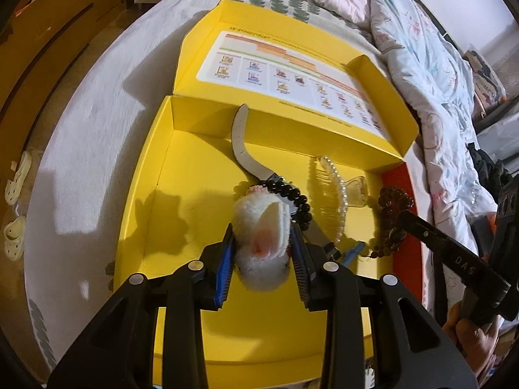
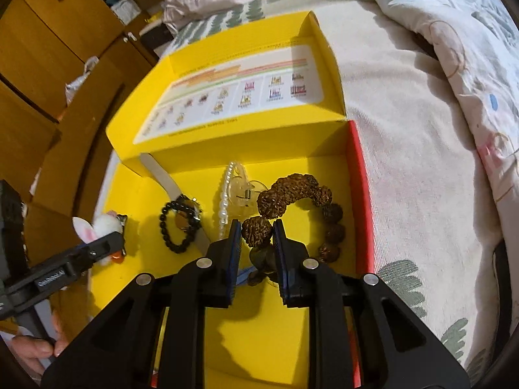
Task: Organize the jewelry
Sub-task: 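Lift both held pieces out of the box, lower onto the bed, open both tools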
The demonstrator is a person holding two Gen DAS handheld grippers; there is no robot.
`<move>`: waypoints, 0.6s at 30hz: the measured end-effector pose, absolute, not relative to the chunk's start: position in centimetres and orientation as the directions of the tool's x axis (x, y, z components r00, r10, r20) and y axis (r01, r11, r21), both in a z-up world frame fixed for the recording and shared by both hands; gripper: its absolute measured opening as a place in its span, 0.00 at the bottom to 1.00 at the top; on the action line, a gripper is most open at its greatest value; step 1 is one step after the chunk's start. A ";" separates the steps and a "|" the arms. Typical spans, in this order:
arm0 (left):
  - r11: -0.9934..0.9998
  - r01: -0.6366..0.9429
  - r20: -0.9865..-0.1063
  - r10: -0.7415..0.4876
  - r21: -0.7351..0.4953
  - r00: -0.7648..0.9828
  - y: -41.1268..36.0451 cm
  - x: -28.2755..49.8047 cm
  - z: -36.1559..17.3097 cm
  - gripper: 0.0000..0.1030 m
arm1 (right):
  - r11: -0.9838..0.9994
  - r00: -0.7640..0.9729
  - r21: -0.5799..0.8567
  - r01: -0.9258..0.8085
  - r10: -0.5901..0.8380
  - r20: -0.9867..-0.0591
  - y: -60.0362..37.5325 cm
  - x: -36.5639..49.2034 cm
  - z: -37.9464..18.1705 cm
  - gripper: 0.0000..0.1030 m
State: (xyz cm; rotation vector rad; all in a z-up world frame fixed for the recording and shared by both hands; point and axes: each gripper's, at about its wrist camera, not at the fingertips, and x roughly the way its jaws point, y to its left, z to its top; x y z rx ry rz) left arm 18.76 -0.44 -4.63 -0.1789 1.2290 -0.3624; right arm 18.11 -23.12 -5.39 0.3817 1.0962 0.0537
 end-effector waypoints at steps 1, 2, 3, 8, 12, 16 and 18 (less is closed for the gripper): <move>0.928 0.176 -0.884 -0.369 -0.330 0.288 -0.5 18.7 -4.5 0.32 | 0.929 0.473 0.340 0.144 0.237 -0.849 -23.3 17.9 -4.9 0.20; 0.927 0.177 -0.883 -0.371 -0.331 0.289 -0.5 18.6 -4.4 0.32 | 0.929 0.478 0.342 0.143 0.238 -0.846 -23.3 17.7 -4.6 0.20; 0.926 0.179 -0.881 -0.373 -0.333 0.290 -0.6 18.5 -4.3 0.32 | 0.924 0.488 0.356 0.141 0.248 -0.837 -23.4 17.5 -4.2 0.20; 0.923 0.189 -0.878 -0.378 -0.335 0.294 -0.8 18.0 -3.8 0.32 | 0.912 0.505 0.387 0.134 0.273 -0.819 -23.7 17.0 -3.1 0.20; 0.921 0.196 -0.872 -0.383 -0.336 0.305 -0.8 17.6 -3.1 0.32 | 0.898 0.521 0.421 0.125 0.302 -0.798 -23.9 16.3 -2.1 0.20; 0.920 0.202 -0.865 -0.386 -0.336 0.320 -0.7 16.8 -2.1 0.32 | 0.891 0.545 0.440 0.112 0.315 -0.777 -23.9 15.2 -0.7 0.20; 0.919 0.206 -0.864 -0.387 -0.335 0.323 -0.5 16.5 -1.7 0.32 | 0.894 0.551 0.438 0.100 0.316 -0.772 -23.6 14.4 0.4 0.20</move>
